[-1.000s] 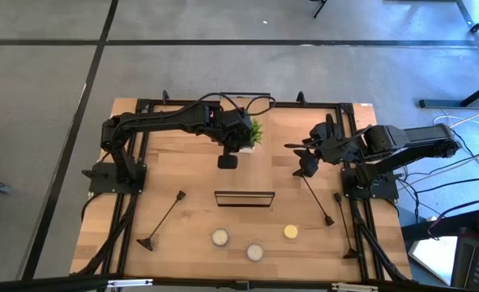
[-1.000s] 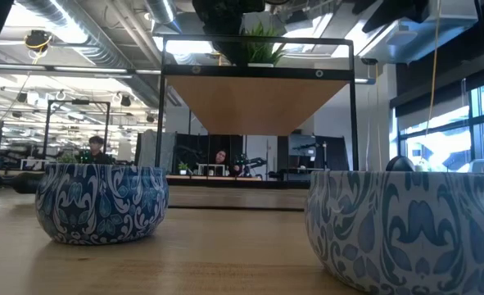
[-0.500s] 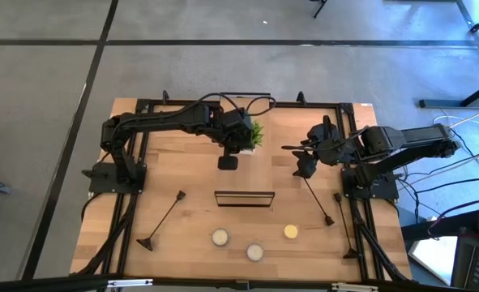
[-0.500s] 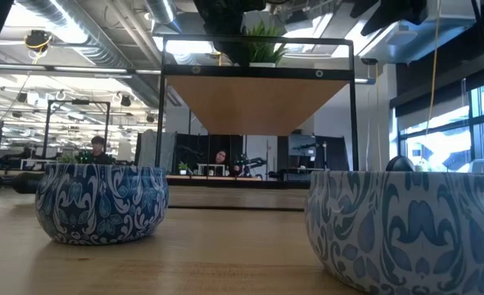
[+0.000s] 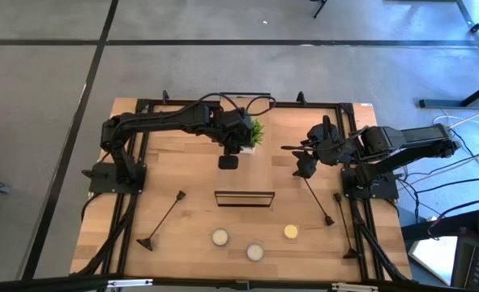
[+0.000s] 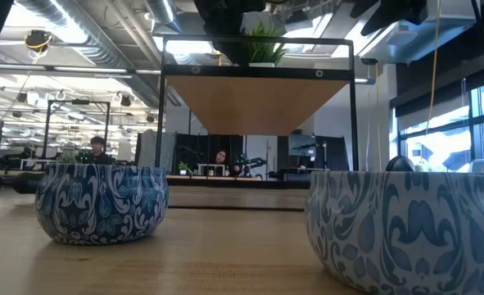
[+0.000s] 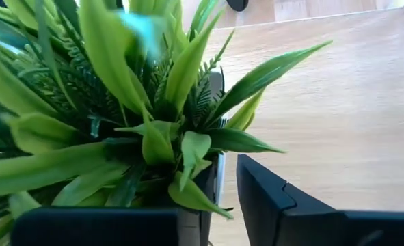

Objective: Pick & Place candle stick holders
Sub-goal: Put the flower vase on the shelf

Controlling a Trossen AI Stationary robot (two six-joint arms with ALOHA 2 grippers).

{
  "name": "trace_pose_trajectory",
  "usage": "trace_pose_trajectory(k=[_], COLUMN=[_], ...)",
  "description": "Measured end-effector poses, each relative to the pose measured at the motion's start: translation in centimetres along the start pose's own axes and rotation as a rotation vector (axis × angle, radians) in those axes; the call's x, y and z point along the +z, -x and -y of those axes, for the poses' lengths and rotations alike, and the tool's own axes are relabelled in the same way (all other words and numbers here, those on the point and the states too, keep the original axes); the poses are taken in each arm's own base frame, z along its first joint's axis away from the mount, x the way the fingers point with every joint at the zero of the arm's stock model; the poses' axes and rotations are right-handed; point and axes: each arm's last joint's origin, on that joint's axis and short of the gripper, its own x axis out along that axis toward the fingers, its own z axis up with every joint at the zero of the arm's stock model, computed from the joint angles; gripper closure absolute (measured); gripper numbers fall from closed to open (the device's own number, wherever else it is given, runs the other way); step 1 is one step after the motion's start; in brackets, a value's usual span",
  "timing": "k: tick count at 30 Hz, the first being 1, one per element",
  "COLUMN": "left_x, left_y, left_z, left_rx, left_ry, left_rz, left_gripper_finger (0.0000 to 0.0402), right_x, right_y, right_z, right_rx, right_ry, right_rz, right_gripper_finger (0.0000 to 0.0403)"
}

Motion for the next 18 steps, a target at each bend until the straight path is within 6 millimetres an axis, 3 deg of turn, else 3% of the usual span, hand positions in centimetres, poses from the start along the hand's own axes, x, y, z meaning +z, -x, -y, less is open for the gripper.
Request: trace_pose_trajectory(k=[10,18], left_x=[1.4,0.9], left_y=[2.5,2.7], left_z=[-0.4,0.0], left_rx=[0.017,0.000], left_ry=[0.014,0.011], left_rz=[0.079,0.019], left_gripper_finger=[0.0326,0.0329], right_x=[0.0,0.0], right_y=[0.0,0.0], right_z=[0.0,0.0], right_rx=[0.001,0.005], right_ry=[-0.001,-0.001], right_rz=[0.000,-0.003], right_gripper_finger=[0.0164,0.0165])
